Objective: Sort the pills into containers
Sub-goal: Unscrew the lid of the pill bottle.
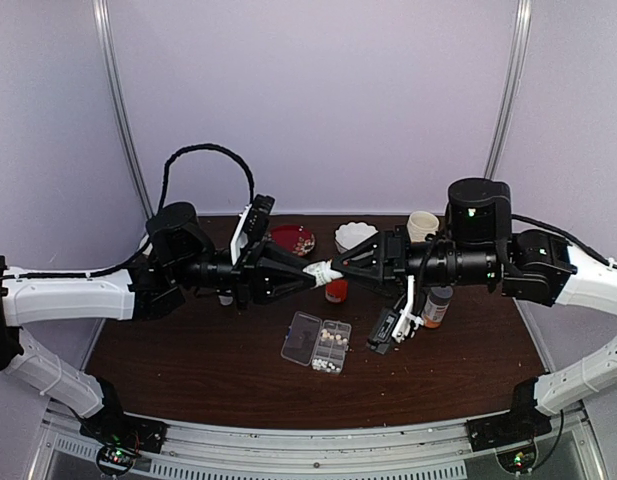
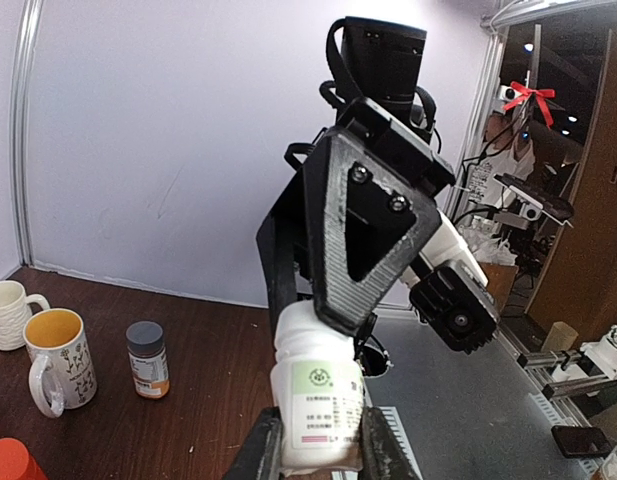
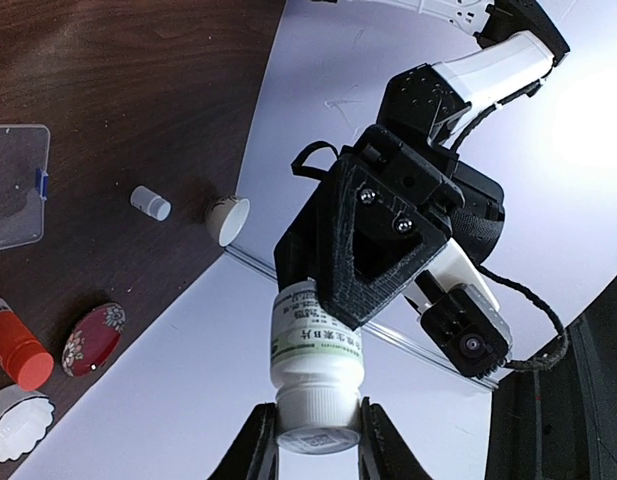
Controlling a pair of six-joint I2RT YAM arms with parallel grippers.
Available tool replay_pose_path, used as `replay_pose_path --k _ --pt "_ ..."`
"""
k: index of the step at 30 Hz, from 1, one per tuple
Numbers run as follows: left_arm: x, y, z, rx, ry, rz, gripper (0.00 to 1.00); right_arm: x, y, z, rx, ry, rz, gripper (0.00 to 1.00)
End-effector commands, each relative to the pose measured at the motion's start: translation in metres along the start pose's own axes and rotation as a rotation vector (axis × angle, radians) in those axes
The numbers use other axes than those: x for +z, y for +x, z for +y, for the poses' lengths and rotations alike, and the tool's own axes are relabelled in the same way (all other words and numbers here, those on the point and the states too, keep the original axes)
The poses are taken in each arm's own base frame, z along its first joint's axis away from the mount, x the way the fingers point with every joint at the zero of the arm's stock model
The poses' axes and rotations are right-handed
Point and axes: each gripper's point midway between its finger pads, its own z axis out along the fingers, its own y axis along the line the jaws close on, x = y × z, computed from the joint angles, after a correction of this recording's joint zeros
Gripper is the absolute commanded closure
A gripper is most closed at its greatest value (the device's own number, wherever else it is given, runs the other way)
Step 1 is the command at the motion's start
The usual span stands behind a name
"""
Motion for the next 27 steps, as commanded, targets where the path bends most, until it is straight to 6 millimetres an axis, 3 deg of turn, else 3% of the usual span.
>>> replay_pose_path --k 1,12,13,14,15,16,23,27 --pt "0.001 -0.045 -0.019 0.093 0.073 -0.106 0.92 0.002 0.002 0.009 -0.102 -0.049 0.036 1.00" --pt "-0.001 -0.047 -0.027 0.096 0.105 -0.095 0.92 -0.006 0.001 -0.012 -0.158 0.012 0.053 0.99" --pt "-0.001 -0.047 -0.027 0.098 0.104 -0.095 0.92 -0.006 0.000 -0.016 -0.134 0.031 0.050 0.85" --pt "-0.002 -0.048 -0.027 0.103 0.104 -0.096 0.92 -0.008 -0.002 -0.023 -0.078 0.066 0.036 0.61" --pt "-0.002 -0.049 -0.028 0.108 0.104 -0.097 0.92 -0.010 -0.004 -0.030 -0.028 0.098 0.016 0.15" --pt "-0.002 -0.049 -0.029 0.113 0.104 -0.098 0.92 -0.011 -0.006 -0.034 0.021 0.117 0.000 0.02" --pt "-0.005 -0.049 -0.031 0.140 0.095 -0.083 0.92 -0.026 -0.011 -0.041 0.298 0.192 -0.060 0.00" --pt "-0.006 -0.047 -0.030 0.165 0.082 -0.081 0.92 -0.042 -0.010 -0.046 0.627 0.238 -0.134 0.00"
